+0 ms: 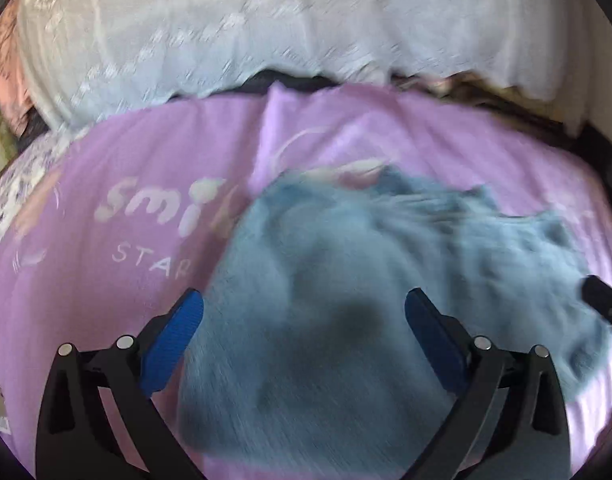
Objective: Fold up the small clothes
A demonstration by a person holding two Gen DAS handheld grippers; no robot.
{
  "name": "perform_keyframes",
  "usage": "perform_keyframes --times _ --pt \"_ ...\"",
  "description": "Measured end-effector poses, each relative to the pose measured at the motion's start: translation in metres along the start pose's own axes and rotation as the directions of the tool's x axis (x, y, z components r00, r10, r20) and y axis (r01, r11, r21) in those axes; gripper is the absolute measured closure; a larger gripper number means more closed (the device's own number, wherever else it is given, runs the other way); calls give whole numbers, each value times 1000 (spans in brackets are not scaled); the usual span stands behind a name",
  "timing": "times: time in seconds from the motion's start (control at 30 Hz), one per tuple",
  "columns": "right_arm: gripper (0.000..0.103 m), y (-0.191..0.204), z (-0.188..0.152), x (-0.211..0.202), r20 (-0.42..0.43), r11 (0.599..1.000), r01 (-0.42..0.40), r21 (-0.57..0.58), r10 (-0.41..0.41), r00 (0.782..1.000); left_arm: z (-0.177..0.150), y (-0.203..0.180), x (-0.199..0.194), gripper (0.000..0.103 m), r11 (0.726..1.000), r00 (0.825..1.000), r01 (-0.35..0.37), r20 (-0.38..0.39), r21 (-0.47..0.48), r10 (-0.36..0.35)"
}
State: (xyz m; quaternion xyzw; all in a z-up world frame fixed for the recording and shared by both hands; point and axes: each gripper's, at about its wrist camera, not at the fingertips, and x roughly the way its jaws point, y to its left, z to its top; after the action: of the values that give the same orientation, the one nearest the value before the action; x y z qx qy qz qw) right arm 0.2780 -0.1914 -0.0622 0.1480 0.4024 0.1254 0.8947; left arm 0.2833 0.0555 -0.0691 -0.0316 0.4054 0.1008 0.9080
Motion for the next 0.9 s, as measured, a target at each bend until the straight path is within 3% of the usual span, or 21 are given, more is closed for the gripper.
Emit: perform_keyframes --times 0.03,0.07,0.17,0.27,0.43,0.5,0.6,0.9 --pt "62 -8 -6 14 -17 1000 -4 15 4 1000 -3 4 15 4 1000 999 -7 -33 -18 6" --pt "62 -10 -10 17 2 1000 -9 0 9 1000 -10 9 34 4 998 997 35 -71 -47 -38" --pt "61 3 -14 15 30 995 42 -90 -39 999 -9 19 31 4 993 994 79 -68 -92 -86" --pt "61 5 -16 3 64 997 35 -62 -31 997 -11 17 28 4 995 997 56 -47 -77 -60" --pt "60 20 -26 -23 103 994 -9 -110 20 994 -10 12 3 4 999 999 25 43 -40 -23" --pt "52 26 -33 -17 75 990 -8 -141 19 997 -10 10 5 4 999 999 12 32 -31 -11" --pt "51 28 -41 -1 37 986 16 -168 -10 999 -13 10 15 4 1000 1000 8 -7 -30 -9" --pt "51 24 -51 -38 111 993 6 -118 7 994 -15 5 -8 4 1000 999 2 41 -13 -1"
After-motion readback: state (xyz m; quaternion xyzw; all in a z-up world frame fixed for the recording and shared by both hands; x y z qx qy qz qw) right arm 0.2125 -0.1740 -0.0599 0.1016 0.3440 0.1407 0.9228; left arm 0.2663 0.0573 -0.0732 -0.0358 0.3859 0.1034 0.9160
